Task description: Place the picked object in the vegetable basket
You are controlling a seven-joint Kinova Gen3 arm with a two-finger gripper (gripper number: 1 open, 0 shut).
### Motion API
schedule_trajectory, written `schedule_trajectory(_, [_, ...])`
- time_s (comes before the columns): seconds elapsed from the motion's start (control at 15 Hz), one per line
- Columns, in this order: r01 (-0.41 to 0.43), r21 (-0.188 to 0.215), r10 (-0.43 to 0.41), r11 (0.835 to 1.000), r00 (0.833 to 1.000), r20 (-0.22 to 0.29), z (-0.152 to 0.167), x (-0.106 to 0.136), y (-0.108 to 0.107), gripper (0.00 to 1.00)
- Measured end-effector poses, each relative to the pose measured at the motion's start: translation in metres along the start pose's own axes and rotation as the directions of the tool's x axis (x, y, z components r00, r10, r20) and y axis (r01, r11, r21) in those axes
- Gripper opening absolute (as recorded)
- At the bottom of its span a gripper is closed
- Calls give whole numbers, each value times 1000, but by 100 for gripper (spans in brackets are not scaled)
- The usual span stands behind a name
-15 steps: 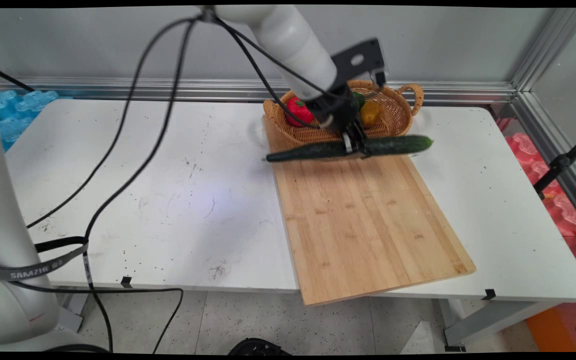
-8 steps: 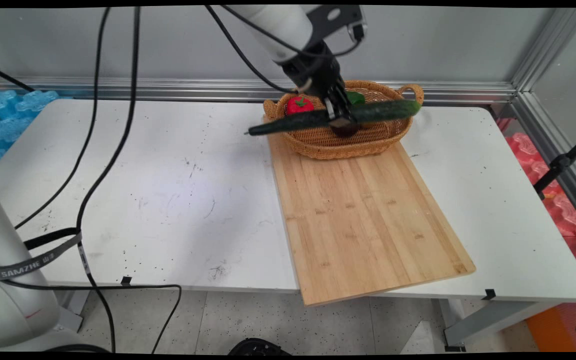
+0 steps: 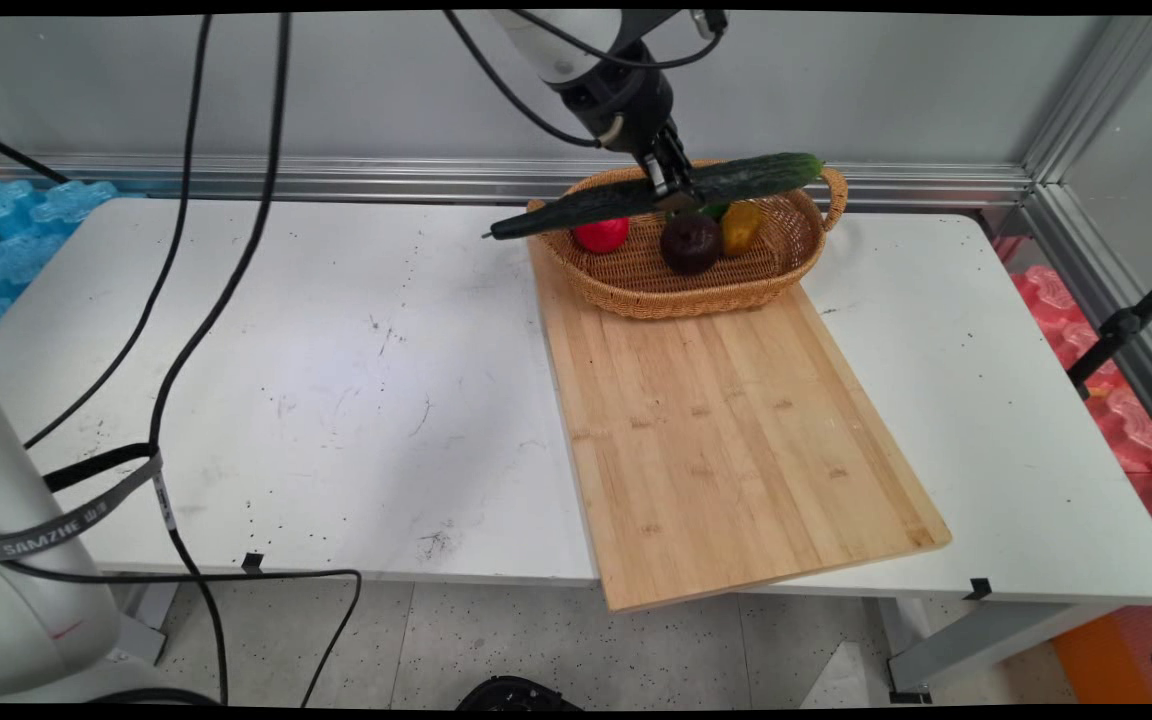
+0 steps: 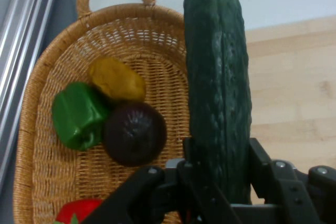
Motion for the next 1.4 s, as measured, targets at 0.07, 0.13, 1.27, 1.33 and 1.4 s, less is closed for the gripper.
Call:
schedule_trajectory(0.07, [6,5,-6,1000,1000,6,5,3,-2,0])
schedule_trajectory(0.13, [10,8,-10,1000,1000,10,8,4,-2,0])
schedule_trajectory(1.27, [106,14,-107,994,983,152,123,34,-24,0])
schedule_trajectory(1.33, [111,12,-111,994,981,160,129,35,-24,0])
schedule_trajectory(1.4, [114,11,-115,993,979,167,133,35,-24,0])
